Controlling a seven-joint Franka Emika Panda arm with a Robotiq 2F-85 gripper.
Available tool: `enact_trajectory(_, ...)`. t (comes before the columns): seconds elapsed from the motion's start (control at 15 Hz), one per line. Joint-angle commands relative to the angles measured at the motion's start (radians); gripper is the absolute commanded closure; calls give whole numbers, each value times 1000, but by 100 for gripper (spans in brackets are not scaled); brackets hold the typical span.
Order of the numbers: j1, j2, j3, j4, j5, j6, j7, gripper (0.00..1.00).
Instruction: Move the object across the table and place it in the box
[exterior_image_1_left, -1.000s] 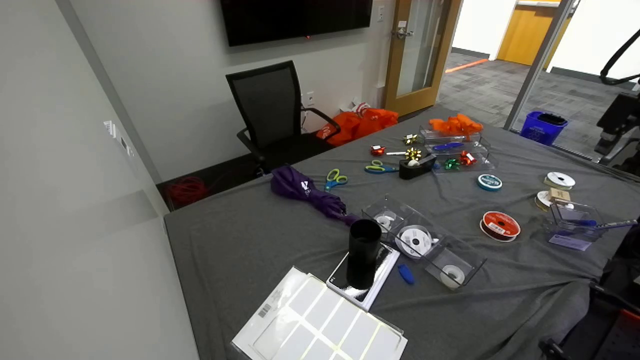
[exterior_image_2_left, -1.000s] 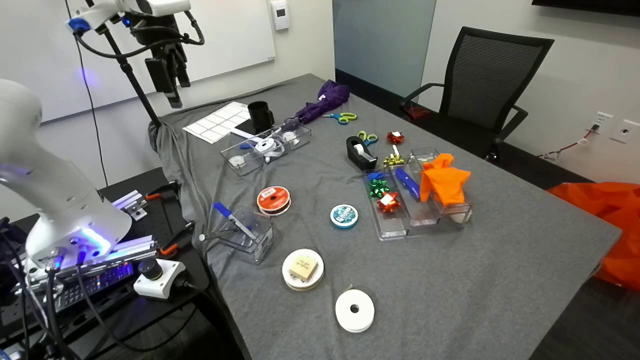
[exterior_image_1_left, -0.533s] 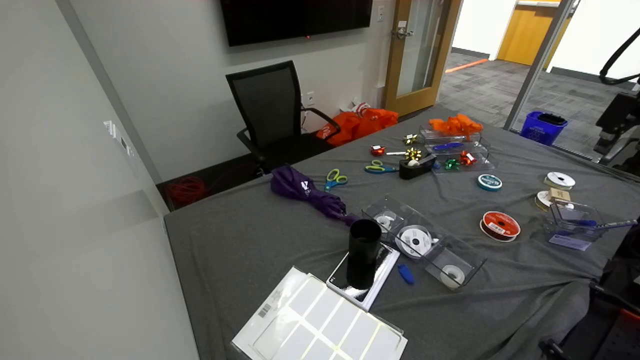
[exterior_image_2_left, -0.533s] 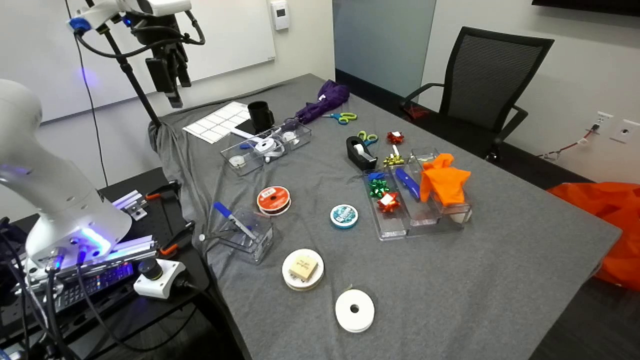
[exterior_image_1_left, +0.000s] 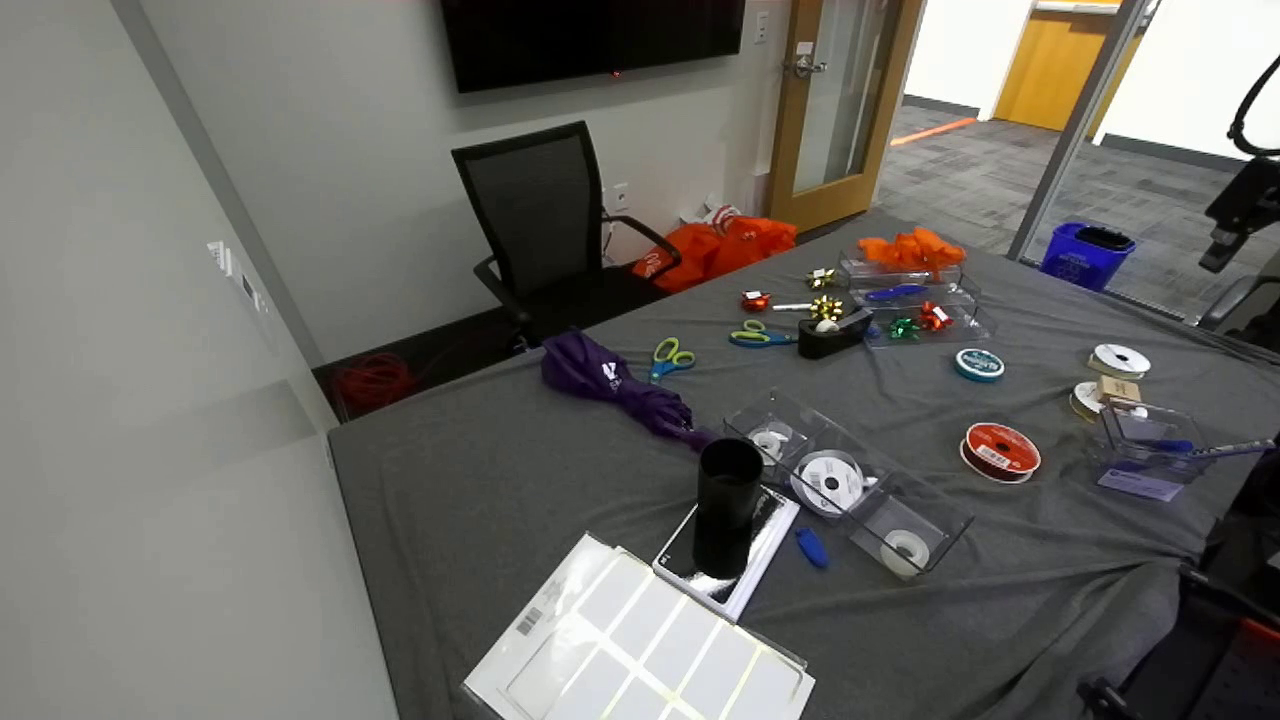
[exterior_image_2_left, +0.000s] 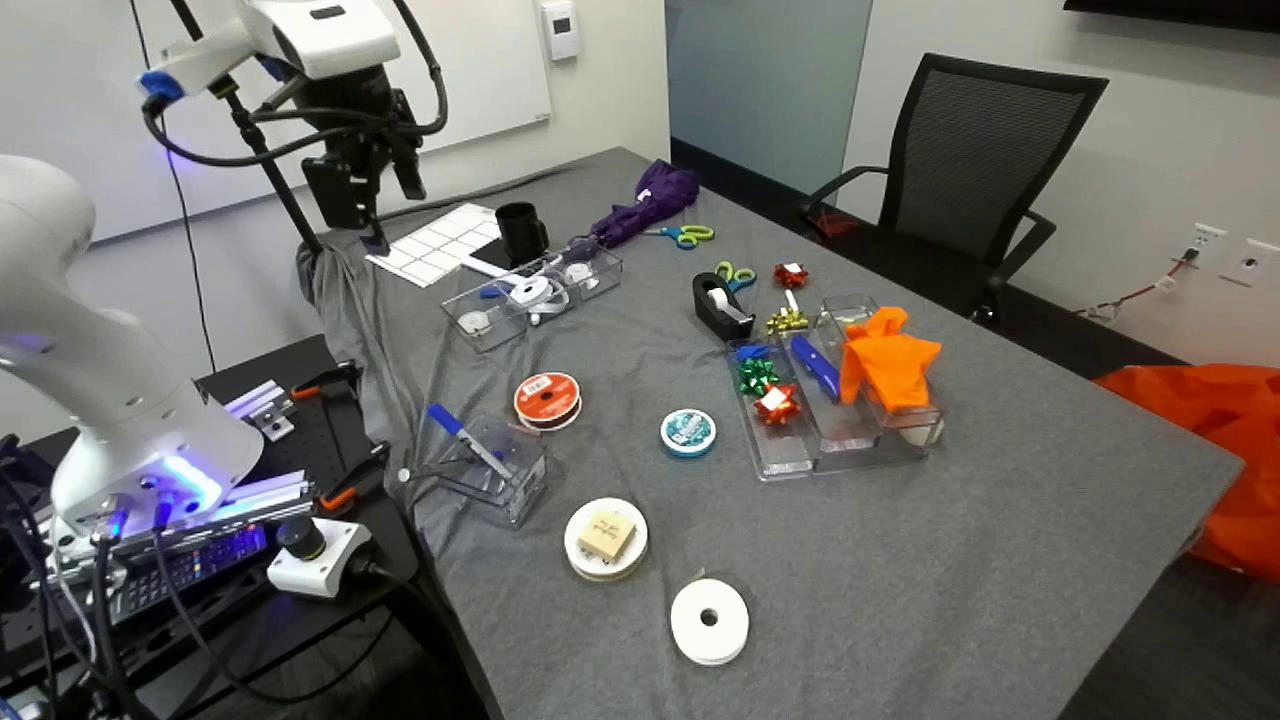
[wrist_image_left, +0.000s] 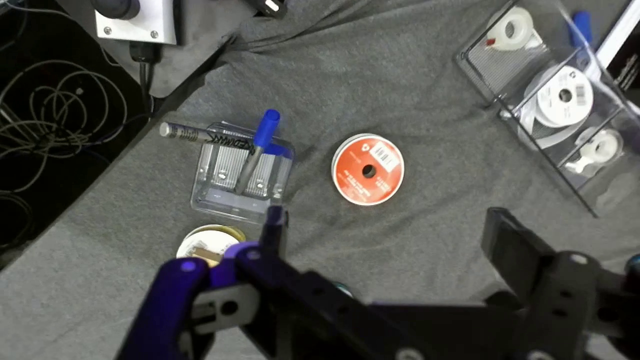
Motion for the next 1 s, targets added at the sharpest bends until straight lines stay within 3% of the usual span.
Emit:
enact_trajectory(0.0,-50,180,-36,84,70,66,37,0)
enact_trajectory(0.4,-54,389,-48,116,227,304,149,0)
enact_trajectory(0.67,-68,504,-44,136,180,419,255,0)
enact_trajectory(0.93,-79,562,-65,160,100,425,315,0)
